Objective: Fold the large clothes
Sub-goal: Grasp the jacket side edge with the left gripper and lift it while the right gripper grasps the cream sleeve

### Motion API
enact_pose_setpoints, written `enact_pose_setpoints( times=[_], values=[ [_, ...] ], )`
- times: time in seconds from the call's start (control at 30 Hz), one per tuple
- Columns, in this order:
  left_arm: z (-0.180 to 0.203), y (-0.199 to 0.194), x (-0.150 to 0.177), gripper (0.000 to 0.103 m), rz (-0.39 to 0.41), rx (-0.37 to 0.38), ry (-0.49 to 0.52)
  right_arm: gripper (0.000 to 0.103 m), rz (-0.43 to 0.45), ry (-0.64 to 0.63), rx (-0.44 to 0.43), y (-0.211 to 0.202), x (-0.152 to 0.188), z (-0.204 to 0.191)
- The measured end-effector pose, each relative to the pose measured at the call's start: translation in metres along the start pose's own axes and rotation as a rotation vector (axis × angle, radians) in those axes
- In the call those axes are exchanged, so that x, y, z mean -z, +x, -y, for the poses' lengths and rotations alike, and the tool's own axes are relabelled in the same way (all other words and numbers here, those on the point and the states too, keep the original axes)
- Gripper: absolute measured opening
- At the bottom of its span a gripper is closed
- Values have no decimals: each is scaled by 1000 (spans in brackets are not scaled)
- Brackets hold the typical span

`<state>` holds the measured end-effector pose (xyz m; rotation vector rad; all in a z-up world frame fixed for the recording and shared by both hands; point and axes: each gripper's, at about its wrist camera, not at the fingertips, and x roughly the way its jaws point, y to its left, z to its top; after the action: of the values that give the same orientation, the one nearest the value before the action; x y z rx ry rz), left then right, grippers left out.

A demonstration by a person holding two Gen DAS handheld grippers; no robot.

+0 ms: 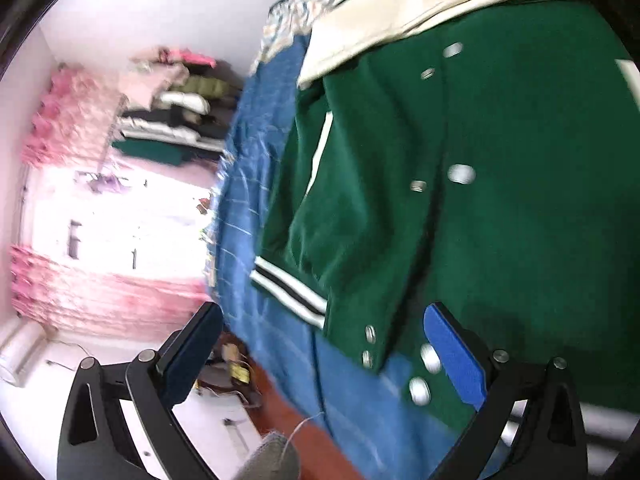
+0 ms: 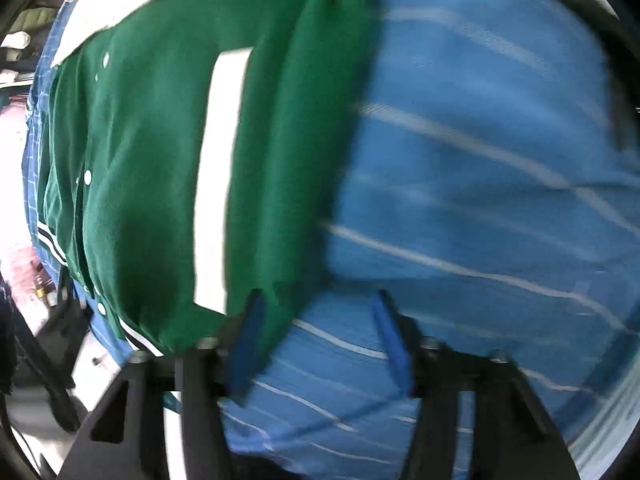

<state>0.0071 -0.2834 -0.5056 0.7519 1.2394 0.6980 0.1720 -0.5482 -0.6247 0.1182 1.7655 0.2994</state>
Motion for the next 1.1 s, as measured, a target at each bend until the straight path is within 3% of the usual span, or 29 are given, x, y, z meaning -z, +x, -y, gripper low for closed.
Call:
enact_pose_setpoints(
  times=[0.13,0.33,0.53,0.73,0.77,0.83,0.87,0.9,0.97,1.1],
  values=[
    [30,-69,18,103,94,7,86,63,7,41,41,-33,11,55],
    [105,-136,34,103,176,125,218,63,-16,197,39,-52,22,152],
    [159,-100,11,103,97,73,253,63,-8,265,15,-67,7,195],
    [131,-62,-22,103,28,109,139,63,15,248,-34,-85,-17,222],
    [125,-59,-25,100,28,114,119,63,21,243,-52,-86,-30,227],
    [109,-55,-28,75,29,151,77,63,38,228,-87,-91,-42,231],
    [102,-57,-28,47,31,180,55,63,64,205,-118,-94,-54,230],
    [96,-58,-29,27,34,212,38,66,81,186,-142,-98,-65,230],
    [81,-62,-31,18,47,256,6,79,126,149,-237,-108,-93,232],
    [67,-76,-32,12,86,276,-2,85,233,95,-427,-126,-146,230]
  ],
)
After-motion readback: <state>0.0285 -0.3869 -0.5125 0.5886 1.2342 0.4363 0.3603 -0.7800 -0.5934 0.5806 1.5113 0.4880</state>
